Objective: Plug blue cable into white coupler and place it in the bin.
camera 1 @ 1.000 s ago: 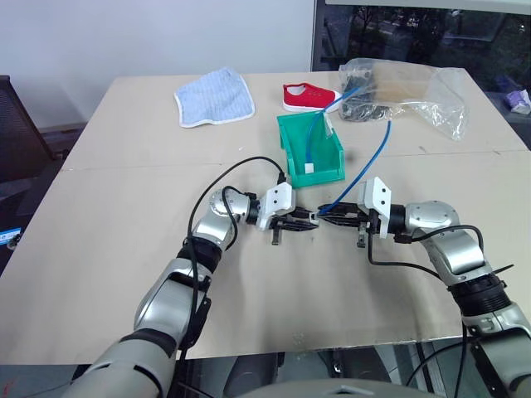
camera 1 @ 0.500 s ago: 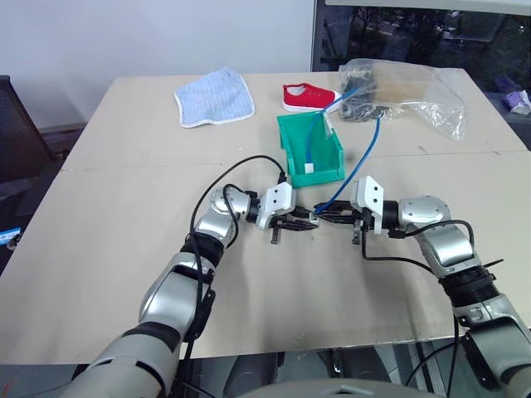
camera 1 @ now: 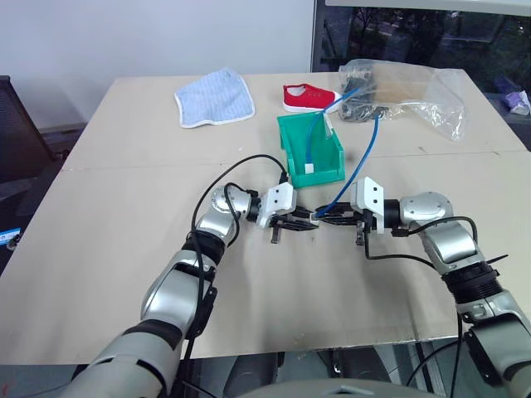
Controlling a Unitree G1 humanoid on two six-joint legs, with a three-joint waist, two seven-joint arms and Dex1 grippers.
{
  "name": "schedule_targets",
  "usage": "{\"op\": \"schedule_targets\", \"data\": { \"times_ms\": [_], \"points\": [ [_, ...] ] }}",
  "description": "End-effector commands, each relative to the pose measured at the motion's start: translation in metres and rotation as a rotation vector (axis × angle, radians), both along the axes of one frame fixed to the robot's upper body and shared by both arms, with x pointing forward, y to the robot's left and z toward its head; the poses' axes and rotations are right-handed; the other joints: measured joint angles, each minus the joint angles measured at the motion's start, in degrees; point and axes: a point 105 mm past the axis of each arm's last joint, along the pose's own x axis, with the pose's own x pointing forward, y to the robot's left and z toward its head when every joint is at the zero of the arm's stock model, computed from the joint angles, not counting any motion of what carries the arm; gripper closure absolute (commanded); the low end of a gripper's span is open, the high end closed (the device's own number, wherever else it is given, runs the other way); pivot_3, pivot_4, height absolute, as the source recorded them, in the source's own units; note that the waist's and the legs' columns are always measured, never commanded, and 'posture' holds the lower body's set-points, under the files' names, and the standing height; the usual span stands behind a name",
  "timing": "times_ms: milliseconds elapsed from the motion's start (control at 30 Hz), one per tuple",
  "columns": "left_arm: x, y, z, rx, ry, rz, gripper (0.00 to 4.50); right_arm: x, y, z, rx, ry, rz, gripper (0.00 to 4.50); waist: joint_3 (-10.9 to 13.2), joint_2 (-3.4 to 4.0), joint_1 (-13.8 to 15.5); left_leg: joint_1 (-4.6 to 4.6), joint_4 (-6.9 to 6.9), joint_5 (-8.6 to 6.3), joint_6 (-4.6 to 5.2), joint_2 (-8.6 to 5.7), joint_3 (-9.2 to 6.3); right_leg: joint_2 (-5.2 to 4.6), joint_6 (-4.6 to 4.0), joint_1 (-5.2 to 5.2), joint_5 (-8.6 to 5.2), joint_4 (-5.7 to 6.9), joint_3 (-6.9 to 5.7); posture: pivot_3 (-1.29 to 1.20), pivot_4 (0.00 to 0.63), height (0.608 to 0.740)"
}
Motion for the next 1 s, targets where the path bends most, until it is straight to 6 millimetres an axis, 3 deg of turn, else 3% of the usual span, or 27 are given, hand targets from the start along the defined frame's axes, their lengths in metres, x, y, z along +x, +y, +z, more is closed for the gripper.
{"op": "schedule_targets", "data": {
  "times_ms": [33, 133, 267, 367, 600, 867, 1000],
  "points": [
    [-0.004, 0.0, -0.013, 0.058, 0.029, -0.015, 3.98, 0.003, 0.007, -0.01, -0.021, 0.043, -0.014, 4.5, -0.08, -0.04, -0.04, 0.01, 0.01, 0.0, 0.0, 0.0, 0.0, 0.01, 0.0, 0.0, 0.0, 0.01, 0.0, 0.0, 0.15, 0.74],
    [-0.005, -0.001, -0.013, 0.057, 0.027, -0.017, 3.98, 0.002, 0.007, -0.023, -0.041, 0.11, -0.018, 4.5, -0.26, -0.09, -0.06, 0.04, 0.01, -0.02, 0.04, 0.01, -0.01, 0.01, 0.0, 0.03, 0.0, 0.03, 0.0, 0.0, 0.15, 0.74],
    [-0.005, -0.001, -0.013, 0.057, 0.025, -0.018, 3.98, -0.01, -0.006, -0.068, -0.218, 0.21, -0.006, 4.5, -0.59, -0.08, -0.12, 0.17, 0.02, -0.11, 0.19, 0.0, 0.0, 0.02, 0.0, 0.13, 0.0, 0.02, 0.01, 0.0, 0.15, 0.74],
    [-0.005, -0.002, -0.013, 0.056, 0.024, -0.018, 3.98, -0.016, -0.013, -0.088, -0.302, 0.26, -0.013, 4.5, -0.77, -0.09, -0.12, 0.78, -0.12, -0.14, 0.22, 0.01, -0.01, 0.05, 0.01, 0.74, -0.02, -0.1, 0.01, 0.0, 0.15, 0.74],
    [-0.004, -0.001, -0.013, 0.058, 0.025, -0.016, 3.98, -0.009, -0.006, -0.084, -0.264, 0.261, -0.063, 4.5, -1.27, -0.08, -0.22, 1.13, -0.38, -0.15, 0.23, 0.04, -0.05, 0.07, 0.01, 1.02, -0.03, -0.17, 0.0, 0.0, 0.15, 0.74],
    [-0.003, -0.005, -0.011, 0.037, 0.028, -0.01, 3.98, -0.013, -0.001, -0.101, -0.323, 0.286, -0.075, 4.5, -1.66, -0.06, -0.47, 1.18, -0.38, -0.15, 0.23, 0.05, -0.05, 0.1, 0.01, 1.03, -0.03, -0.13, 0.02, 0.0, 0.15, 0.74],
    [-0.003, -0.004, -0.011, 0.037, 0.028, -0.006, 3.98, -0.014, 0.01, -0.085, -0.192, 0.308, -0.067, 4.5, -1.71, -0.06, -0.77, 1.46, -0.46, -0.15, 0.24, 0.05, -0.05, 0.11, 0.0, 1.27, -0.04, -0.15, 0.03, 0.0, 0.15, 0.74]
  ]
}}
